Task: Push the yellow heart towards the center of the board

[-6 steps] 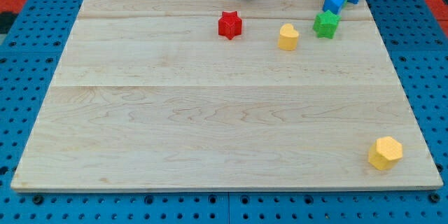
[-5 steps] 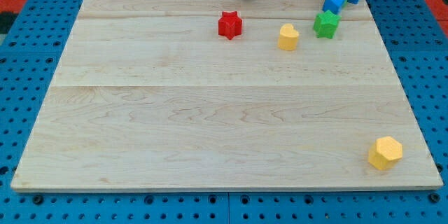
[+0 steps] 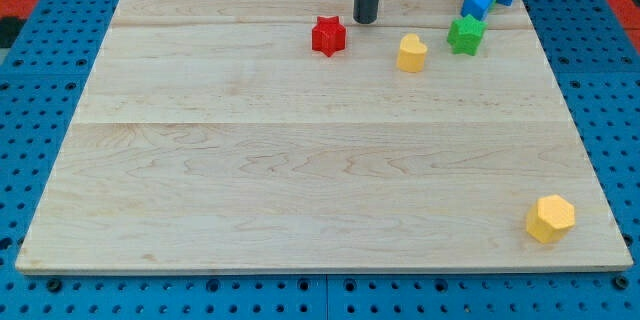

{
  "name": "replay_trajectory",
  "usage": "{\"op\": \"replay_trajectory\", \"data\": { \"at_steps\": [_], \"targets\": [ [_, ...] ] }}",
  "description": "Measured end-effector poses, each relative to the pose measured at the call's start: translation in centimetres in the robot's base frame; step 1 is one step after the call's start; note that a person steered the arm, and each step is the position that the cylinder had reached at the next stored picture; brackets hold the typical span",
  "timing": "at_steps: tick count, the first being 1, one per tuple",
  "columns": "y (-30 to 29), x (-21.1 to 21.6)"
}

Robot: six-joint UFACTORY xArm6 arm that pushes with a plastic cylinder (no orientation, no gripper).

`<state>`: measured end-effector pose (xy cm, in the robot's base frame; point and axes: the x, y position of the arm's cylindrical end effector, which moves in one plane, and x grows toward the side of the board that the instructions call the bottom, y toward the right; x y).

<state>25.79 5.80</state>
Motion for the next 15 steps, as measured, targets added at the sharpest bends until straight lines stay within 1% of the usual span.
{"op": "replay_trajectory", "data": {
  "at_steps": [2,3,4,7,9,10,12,15],
  "targets": [
    [-0.1,0.1],
    [1.3,1.7],
    [4.4,1.8],
    [4.4,2.7],
    [7.4,3.6],
    [7.4,4.8],
    [5.0,7.8],
    [3.7,9.2]
  ]
}}
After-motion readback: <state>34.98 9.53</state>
